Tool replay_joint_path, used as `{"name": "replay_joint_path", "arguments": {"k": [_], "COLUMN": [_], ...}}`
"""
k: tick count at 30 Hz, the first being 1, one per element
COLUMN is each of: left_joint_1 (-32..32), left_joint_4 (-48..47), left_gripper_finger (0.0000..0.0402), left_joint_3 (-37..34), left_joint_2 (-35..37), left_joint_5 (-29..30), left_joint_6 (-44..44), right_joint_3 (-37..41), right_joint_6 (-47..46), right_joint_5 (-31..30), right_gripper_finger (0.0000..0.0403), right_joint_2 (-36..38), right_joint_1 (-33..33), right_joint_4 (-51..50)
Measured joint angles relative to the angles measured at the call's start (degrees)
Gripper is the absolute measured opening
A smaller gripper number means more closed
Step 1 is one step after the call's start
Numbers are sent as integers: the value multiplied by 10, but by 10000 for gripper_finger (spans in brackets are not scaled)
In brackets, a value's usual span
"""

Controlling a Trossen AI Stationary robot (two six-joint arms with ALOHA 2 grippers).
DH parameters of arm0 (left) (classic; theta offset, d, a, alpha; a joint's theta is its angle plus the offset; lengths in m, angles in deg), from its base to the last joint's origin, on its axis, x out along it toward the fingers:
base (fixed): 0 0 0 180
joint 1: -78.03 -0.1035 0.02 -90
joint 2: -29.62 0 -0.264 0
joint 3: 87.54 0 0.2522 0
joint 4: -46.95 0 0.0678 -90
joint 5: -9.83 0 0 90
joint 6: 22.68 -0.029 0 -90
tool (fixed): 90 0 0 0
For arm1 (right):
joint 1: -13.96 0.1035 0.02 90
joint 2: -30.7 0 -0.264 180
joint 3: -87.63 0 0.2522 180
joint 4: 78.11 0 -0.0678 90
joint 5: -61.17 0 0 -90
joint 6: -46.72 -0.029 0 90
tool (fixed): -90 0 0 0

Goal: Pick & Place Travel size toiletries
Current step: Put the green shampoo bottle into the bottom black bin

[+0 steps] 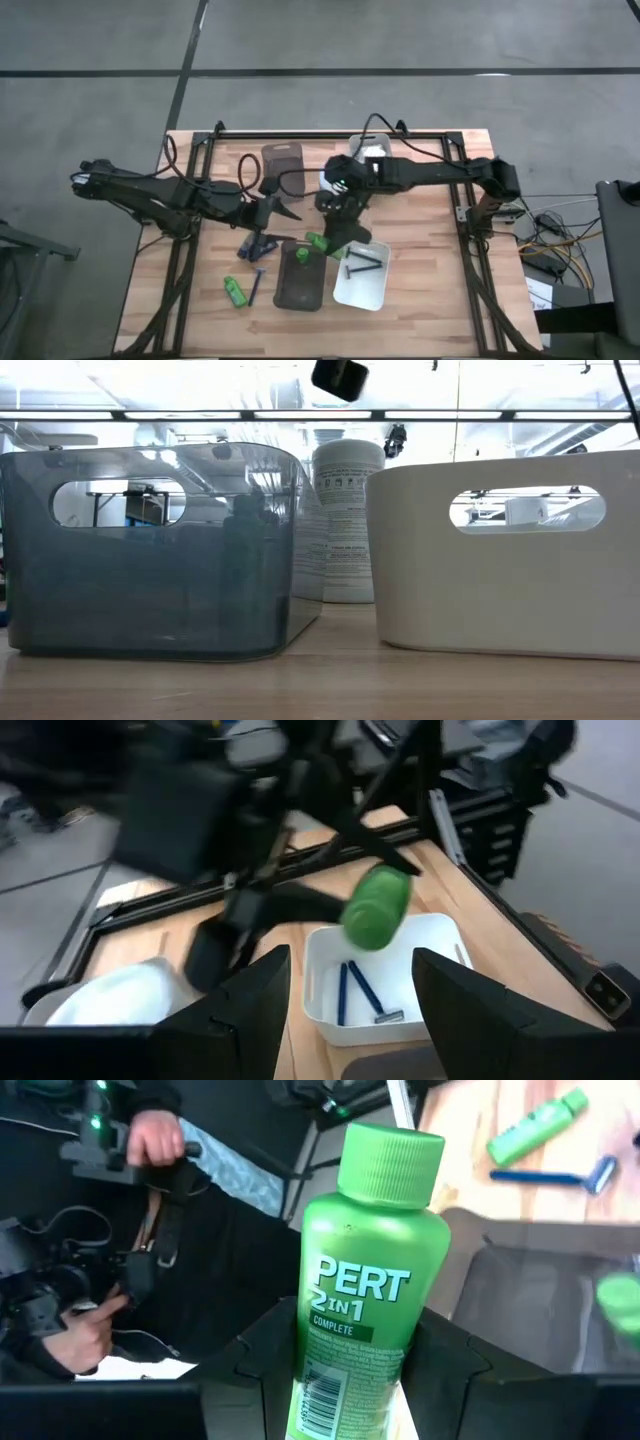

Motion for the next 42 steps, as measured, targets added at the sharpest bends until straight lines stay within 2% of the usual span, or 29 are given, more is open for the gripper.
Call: {"name": "replay_joint_path", "arguments": {"k": [8, 18, 31, 38, 42], "left_joint_1": [0, -1, -1, -1, -1], "left_joint_4": [24, 51, 57, 47, 15], "left_gripper_finger": [215, 213, 128, 124, 123], "left_joint_3": [-2, 1, 1, 1, 0], "left_joint_2": [-24, -54, -53, -52, -50], "left_joint_5": [-11, -53, -55, -55, -63], "left_joint_6": [-81, -95, -114, -88, -53], "right_joint_3": [-77, -102, -102, -102, -102], "right_joint_6": [16, 23, 23, 21, 41], "right_joint_5": [47, 57, 56, 53, 48], "right_gripper_finger": [136, 135, 139, 181, 216], "right_joint_2": [-57, -73, -73, -73, -66], "right_joint_1": [-13, -19, -20, -20, -25], "right_joint_4": [-1, -5, -4, -8, -55]}}
